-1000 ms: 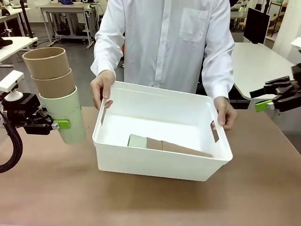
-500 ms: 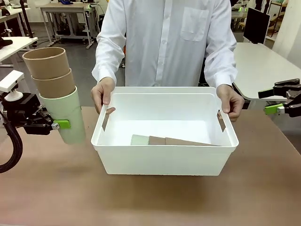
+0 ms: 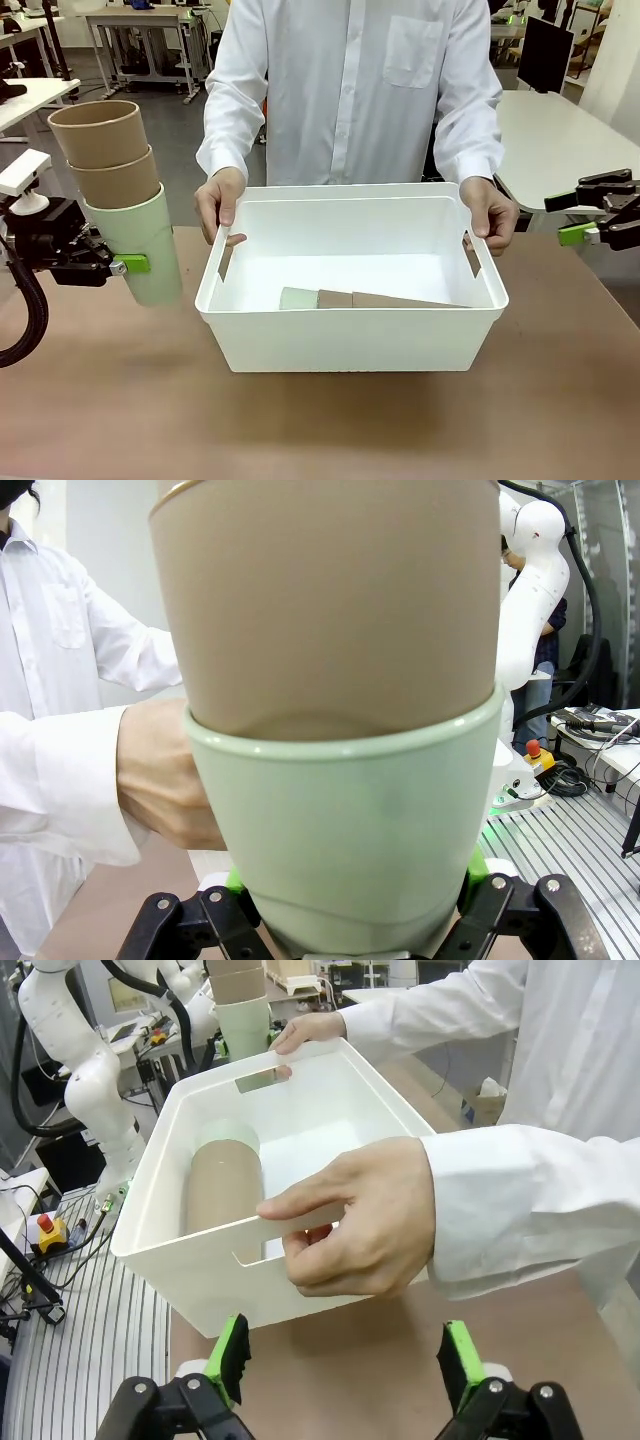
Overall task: Stack the cups and store them in the basket.
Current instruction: Place the stack of Reusable plastic cups into the Pantry Basket.
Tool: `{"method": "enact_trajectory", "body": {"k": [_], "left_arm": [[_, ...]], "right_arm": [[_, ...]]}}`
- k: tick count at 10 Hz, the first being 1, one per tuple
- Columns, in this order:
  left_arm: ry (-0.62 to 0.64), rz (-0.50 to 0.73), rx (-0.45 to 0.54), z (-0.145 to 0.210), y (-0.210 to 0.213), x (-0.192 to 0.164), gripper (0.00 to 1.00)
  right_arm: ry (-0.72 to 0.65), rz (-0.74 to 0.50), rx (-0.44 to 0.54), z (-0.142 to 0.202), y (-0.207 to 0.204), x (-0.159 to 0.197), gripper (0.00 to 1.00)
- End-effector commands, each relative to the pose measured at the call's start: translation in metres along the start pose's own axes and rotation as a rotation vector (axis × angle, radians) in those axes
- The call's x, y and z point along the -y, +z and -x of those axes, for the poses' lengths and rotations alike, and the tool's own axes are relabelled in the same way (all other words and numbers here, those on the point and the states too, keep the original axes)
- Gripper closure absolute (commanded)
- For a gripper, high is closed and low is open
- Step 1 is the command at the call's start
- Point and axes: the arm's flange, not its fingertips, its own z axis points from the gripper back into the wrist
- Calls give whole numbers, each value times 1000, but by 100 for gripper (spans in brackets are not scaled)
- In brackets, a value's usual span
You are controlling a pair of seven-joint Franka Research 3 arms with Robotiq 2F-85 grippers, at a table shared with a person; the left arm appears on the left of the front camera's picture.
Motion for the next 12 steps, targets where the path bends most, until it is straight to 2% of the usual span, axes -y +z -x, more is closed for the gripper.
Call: {"method": "enact_trajectory", "body": {"k": [1, 9, 12], "left_arm": [[-13, 1, 6, -5, -1, 1, 15], [0, 0, 0, 0, 0, 0, 15], [44, -47, -98, -68, -7, 2, 15]], "right_arm": [[-18, -4, 20, -6, 2, 2, 0], [-18, -4, 20, -6, 2, 2, 0], [-18, -4, 20, -6, 2, 2, 0]]}}
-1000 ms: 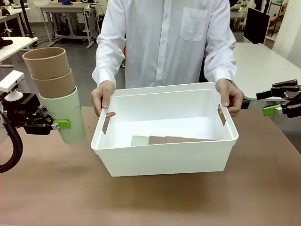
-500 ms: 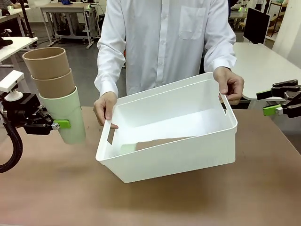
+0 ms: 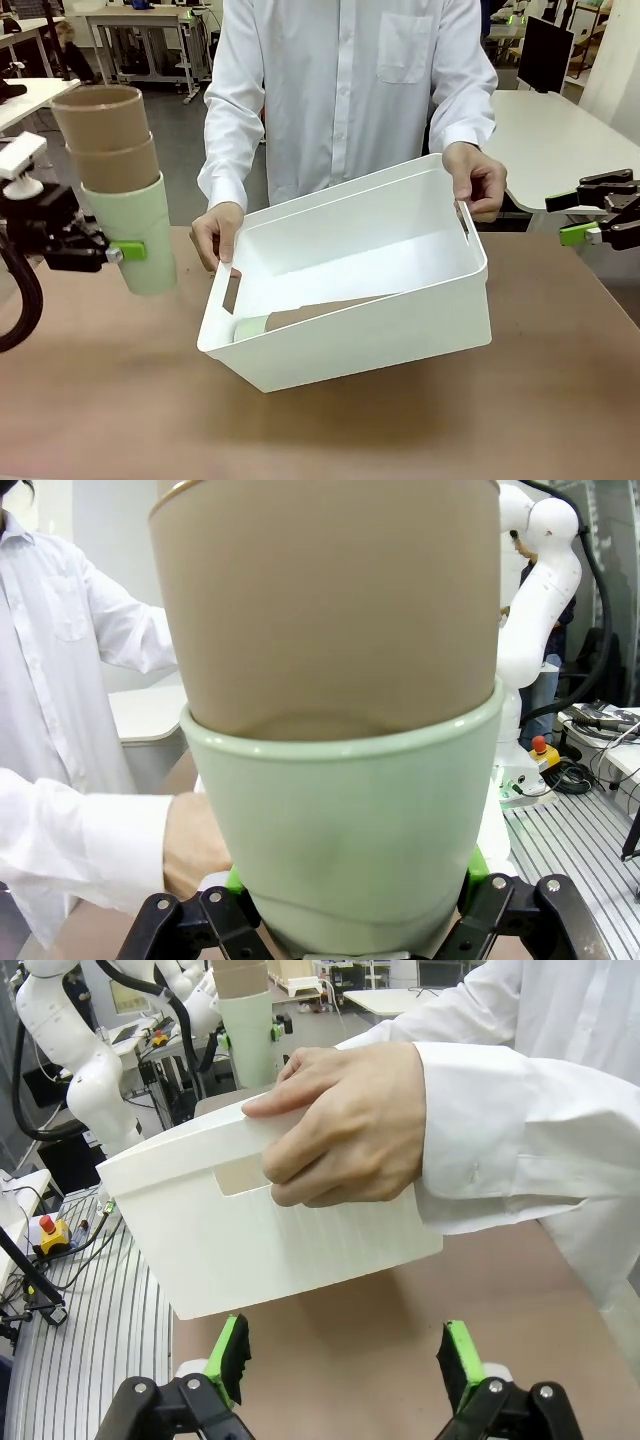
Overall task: Stack the cups and store them in the basket.
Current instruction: Place the stack of Reusable plastic cups into the Pantry Basket.
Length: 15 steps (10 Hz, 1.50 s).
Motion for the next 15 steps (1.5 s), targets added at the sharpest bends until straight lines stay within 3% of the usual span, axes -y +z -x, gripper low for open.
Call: {"method": "enact_trajectory", "body": {"k": [1, 4, 6, 9, 15], "left_arm": [[27, -37, -98, -63, -10, 6, 15], [37, -60, -290, -132, -47, 5, 15], [27, -58, -440, -150, -86, -4, 15], [37, -65, -619, -147, -139, -20, 15], [55, -114, -766, -110, -211, -41, 15]], "right_arm": [[-15, 1, 17, -6, 2, 2, 0], [-15, 1, 17, -6, 2, 2, 0], [-15, 1, 17, -6, 2, 2, 0], [-15, 1, 17, -6, 2, 2, 0], [-15, 1, 17, -6, 2, 2, 0]]}}
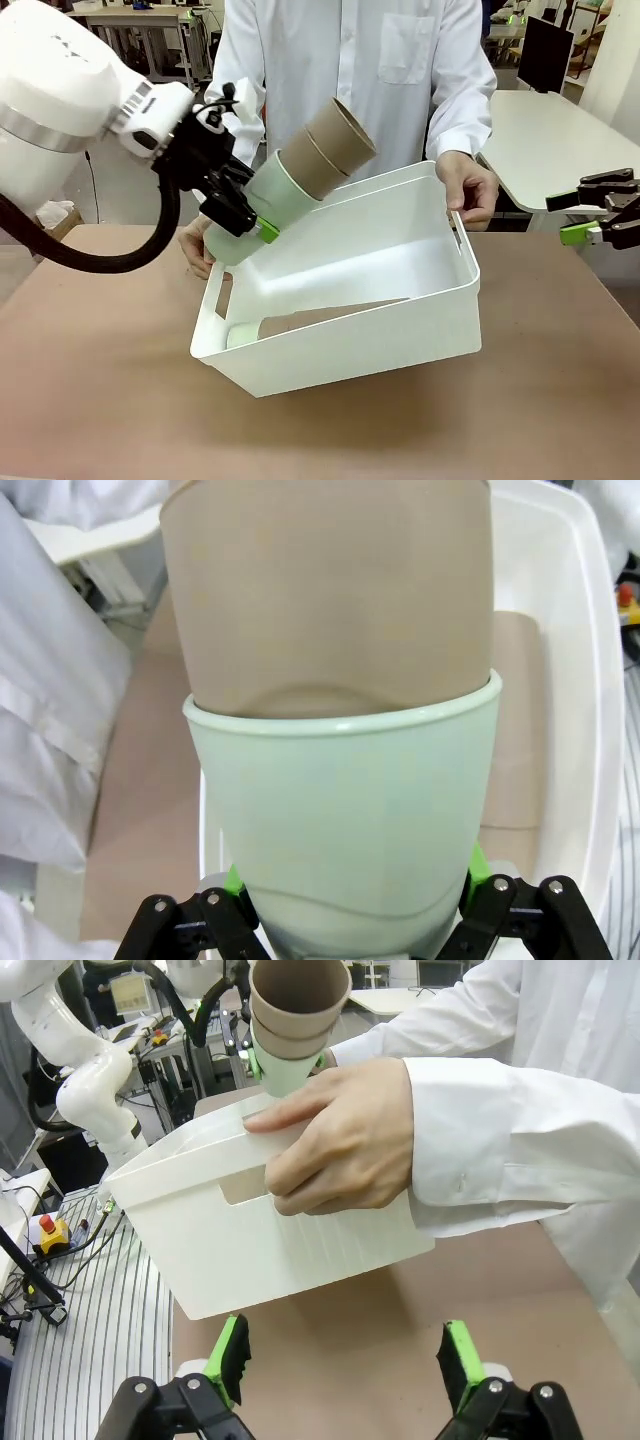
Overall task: Stack the cups and store them in the basket.
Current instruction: Place the stack of Reusable plastic cups into the Pantry Basket.
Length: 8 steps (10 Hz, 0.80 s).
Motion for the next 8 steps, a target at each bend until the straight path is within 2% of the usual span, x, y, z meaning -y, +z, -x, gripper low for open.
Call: {"method": "enact_trajectory", "body": {"k": [1, 5, 8], "left_arm": [[20, -10, -39, -17, -12, -6, 15], [21, -17, -108, -16, -52, -10, 15], [32, -30, -123, -15, -77, -14, 15]], "right_arm": [[-16, 0, 19, -5, 1, 2, 0], [-16, 0, 19, -5, 1, 2, 0], [-16, 0, 19, -5, 1, 2, 0]]}}
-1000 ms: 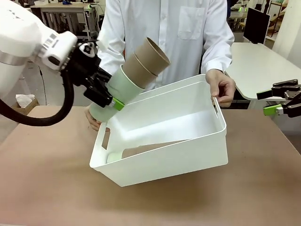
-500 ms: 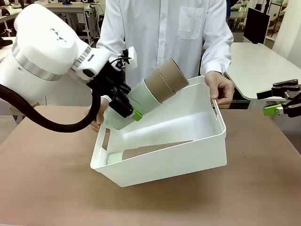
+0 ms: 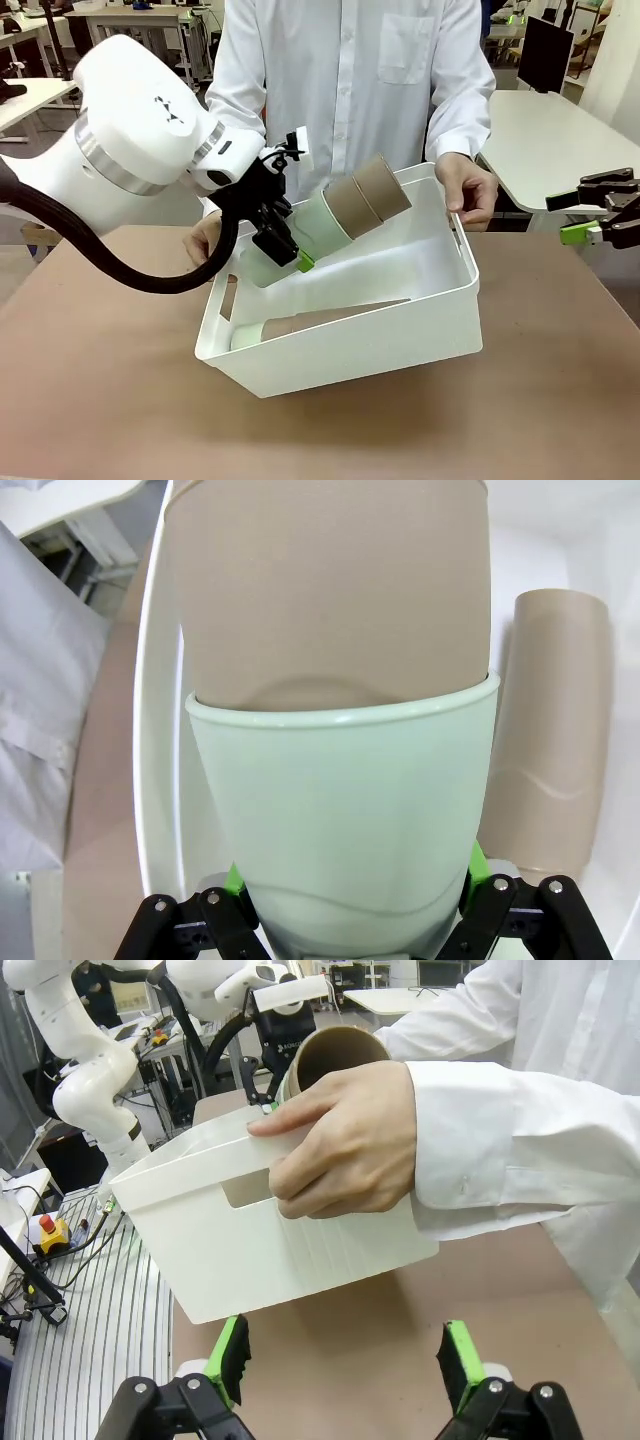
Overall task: Stack the cups and store them in the basket.
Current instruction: Place the stack of Reusable plastic cups into the Pantry Basket.
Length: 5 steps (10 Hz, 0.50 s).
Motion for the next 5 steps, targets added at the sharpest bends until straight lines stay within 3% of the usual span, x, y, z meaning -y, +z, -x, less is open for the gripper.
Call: {"method": "enact_trajectory", "body": {"k": [1, 5], "left_arm": [[24, -23, -26, -13, -9, -4, 15], [41, -35, -64, -10, -39, -5, 15]], "right_arm": [[-17, 0, 19, -5, 1, 2, 0], [-17, 0, 19, -5, 1, 2, 0]]}}
